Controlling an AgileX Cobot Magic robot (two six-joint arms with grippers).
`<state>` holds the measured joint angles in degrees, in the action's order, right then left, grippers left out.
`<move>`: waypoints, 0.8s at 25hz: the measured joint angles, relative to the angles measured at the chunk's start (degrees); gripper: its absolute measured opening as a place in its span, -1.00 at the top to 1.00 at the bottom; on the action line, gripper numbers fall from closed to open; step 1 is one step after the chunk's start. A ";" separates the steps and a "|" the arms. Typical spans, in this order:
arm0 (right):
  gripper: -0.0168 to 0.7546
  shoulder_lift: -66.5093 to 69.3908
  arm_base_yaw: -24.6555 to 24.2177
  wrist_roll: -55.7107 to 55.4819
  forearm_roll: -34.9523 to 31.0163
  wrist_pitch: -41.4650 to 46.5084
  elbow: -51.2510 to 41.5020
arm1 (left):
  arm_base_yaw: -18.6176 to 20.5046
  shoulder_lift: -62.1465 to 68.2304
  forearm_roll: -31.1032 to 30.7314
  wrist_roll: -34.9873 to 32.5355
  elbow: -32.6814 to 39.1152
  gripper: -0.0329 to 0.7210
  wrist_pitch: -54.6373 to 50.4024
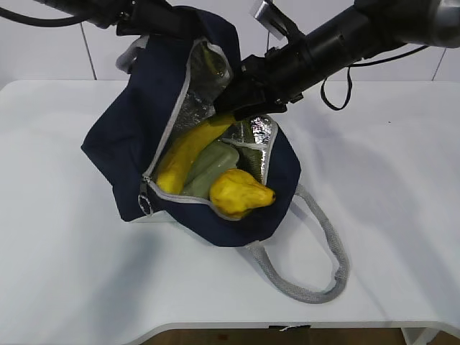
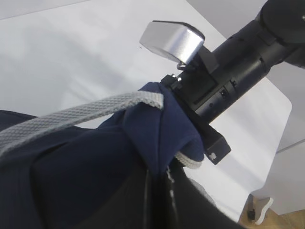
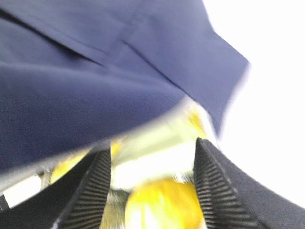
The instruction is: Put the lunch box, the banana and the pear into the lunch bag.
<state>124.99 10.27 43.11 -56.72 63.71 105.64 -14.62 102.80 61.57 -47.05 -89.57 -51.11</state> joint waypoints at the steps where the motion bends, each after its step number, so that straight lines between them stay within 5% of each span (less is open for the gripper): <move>1: -0.19 -0.11 0.00 -1.35 1.09 0.00 0.34 | 0.00 0.00 -0.10 0.00 0.00 0.93 0.26; 20: -0.19 -4.80 -4.71 -28.58 22.60 6.01 2.97 | 0.76 0.00 -0.55 0.00 0.00 0.93 1.04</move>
<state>120.19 5.56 14.52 -34.12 69.73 108.61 -13.86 102.80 61.02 -47.05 -89.57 -50.07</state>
